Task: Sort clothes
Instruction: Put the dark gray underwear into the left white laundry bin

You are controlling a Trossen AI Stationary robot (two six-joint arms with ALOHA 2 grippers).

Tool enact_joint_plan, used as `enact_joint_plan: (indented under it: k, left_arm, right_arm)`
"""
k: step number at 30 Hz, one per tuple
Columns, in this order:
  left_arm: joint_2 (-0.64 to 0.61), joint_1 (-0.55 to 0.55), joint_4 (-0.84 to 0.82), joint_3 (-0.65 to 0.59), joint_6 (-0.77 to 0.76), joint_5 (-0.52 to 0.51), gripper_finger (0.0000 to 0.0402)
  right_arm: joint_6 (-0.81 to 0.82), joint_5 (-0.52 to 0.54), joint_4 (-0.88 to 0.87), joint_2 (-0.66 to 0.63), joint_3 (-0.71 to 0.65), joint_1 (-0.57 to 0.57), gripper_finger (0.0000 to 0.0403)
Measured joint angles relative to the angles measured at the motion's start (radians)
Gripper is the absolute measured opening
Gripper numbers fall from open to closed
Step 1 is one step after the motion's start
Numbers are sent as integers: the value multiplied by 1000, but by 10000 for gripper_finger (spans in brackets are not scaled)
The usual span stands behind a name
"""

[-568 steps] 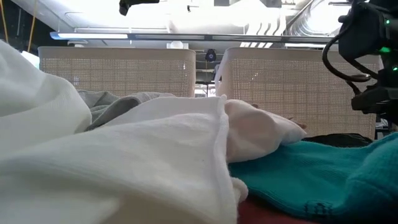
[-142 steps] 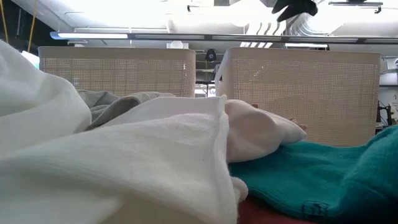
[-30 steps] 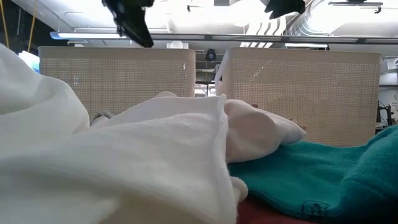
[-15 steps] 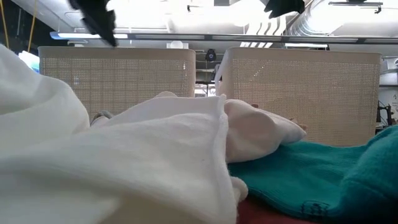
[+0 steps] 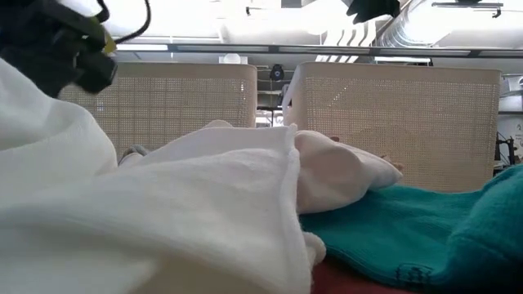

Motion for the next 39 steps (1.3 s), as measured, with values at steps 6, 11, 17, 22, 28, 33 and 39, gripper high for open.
enact_joint_plan:
  k: [6,11,17,22,28,33,39]
  left_arm:
    - [53,-42,198,-81,-253,136,135]
    - [115,-67,277,-91,-327,176,185]
    - [219,-67,279,-84,-286,224,201]
    - [266,-66,254,-78,-246,241,160]
    - [253,-69,210,-77,-216,204,49]
    - [223,-69,178,-58,-125,174,15]
    - [146,-65,30,37,-17,78,6]
  right_arm:
    - [-17,0,13,0,0,0,171]
    - [-17,0,14,6,0,0,171]
    - [-17,0,14,32,-1,0,171]
    - [-20,0,15,49,-1,0,171]
    - [-24,0,41,51,-1,0,171]
    - [-49,0,64,51,-1,0,171]
    - [-77,0,89,51,-1,0,171]
